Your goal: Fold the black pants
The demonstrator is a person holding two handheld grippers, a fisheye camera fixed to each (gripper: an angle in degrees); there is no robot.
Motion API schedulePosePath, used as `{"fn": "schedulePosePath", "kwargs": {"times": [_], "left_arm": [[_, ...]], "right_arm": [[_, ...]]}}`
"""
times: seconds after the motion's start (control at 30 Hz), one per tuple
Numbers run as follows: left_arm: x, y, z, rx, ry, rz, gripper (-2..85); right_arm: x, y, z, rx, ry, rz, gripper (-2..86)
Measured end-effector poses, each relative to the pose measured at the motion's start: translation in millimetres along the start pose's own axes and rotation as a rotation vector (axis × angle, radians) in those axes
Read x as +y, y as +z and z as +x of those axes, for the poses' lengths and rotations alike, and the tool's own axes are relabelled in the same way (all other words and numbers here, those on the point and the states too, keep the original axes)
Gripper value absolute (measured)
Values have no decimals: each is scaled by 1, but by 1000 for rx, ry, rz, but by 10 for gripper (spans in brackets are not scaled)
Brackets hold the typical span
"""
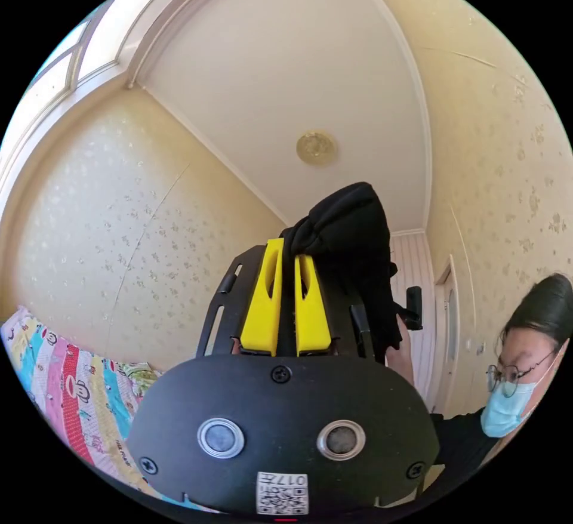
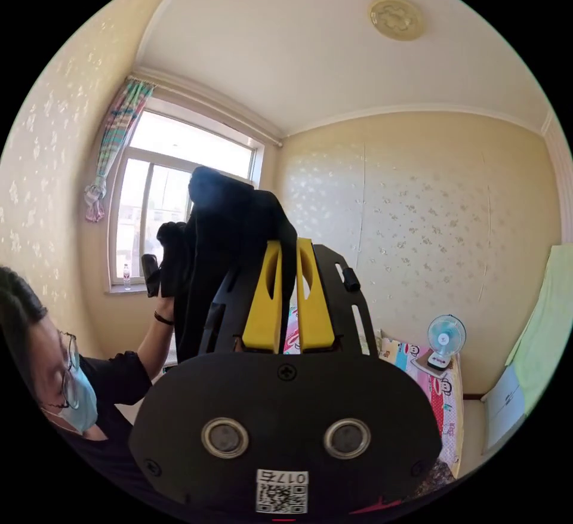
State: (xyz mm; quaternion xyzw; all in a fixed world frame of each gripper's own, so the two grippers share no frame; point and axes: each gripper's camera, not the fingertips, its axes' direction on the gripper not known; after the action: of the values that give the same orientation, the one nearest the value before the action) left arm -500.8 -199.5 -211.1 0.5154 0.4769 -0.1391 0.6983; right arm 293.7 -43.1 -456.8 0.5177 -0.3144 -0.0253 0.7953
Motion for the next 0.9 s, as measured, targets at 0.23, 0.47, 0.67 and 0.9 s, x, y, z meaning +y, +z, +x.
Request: {"fn": "schedulePosePath", "kwargs": {"times": [0.23, 0.47, 0.67, 0.9], "left_arm": [[125, 205, -257, -531, -204, -864, 53], [472, 120, -420, -44, -734, -1517, -3], [557, -10, -420, -145, -607, -1626, 2], [529, -112, -376, -249, -603, -1331, 82]], "right_arm": [[80, 282, 214, 183, 398, -582, 65], [454, 430, 267, -202, 579, -1085, 97], [697, 413, 198, -541, 692, -1264, 99], [766, 399, 132, -647, 655, -1157, 118]]}}
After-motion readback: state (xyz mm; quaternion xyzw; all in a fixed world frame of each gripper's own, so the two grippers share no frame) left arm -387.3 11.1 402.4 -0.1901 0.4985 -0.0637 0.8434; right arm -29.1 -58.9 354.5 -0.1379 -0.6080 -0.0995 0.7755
